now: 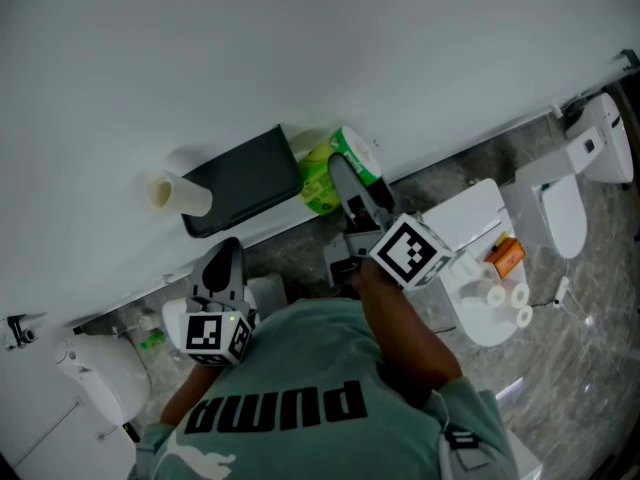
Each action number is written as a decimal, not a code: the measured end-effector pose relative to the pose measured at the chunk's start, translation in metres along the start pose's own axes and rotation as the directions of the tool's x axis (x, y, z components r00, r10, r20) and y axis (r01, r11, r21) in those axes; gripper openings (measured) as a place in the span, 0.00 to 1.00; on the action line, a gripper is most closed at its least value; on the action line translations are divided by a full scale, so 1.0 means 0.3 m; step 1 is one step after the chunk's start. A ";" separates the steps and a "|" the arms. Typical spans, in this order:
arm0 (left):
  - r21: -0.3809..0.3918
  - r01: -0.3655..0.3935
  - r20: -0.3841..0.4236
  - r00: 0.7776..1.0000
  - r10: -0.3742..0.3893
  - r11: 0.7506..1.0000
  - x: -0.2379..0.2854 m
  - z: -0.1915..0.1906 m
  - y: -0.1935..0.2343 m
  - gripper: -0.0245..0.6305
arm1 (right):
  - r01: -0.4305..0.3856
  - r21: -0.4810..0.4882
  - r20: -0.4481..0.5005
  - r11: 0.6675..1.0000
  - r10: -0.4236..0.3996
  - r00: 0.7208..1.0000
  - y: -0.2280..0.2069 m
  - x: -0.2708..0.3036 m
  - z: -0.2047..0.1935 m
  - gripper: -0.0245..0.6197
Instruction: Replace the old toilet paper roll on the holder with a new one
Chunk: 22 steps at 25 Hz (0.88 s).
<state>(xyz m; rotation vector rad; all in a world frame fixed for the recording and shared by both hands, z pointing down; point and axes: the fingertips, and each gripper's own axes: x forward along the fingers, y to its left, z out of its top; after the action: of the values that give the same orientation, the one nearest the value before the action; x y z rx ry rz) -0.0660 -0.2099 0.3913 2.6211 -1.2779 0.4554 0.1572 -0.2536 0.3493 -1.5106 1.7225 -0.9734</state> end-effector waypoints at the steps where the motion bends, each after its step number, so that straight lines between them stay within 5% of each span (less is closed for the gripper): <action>1: 0.000 -0.001 0.002 1.000 0.001 1.000 -0.002 0.001 0.002 0.04 | -0.004 0.029 -0.001 1.000 0.004 1.000 -0.002 0.003 -0.007 0.68; 12: -0.019 -0.026 0.010 1.000 0.027 0.999 -0.028 0.009 0.021 0.04 | -0.094 0.298 0.034 0.950 0.088 0.996 0.012 0.035 -0.070 0.68; 22: -0.025 -0.046 0.030 0.998 0.047 0.999 -0.066 0.002 0.033 0.04 | -0.145 0.493 0.026 0.858 0.152 0.988 0.011 0.019 -0.207 0.68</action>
<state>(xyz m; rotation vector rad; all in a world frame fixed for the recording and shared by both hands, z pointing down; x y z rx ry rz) -0.0852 -0.2017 0.3840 2.5927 -1.3478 0.4066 0.1023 -0.2516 0.3789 -1.0226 1.4247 -1.2293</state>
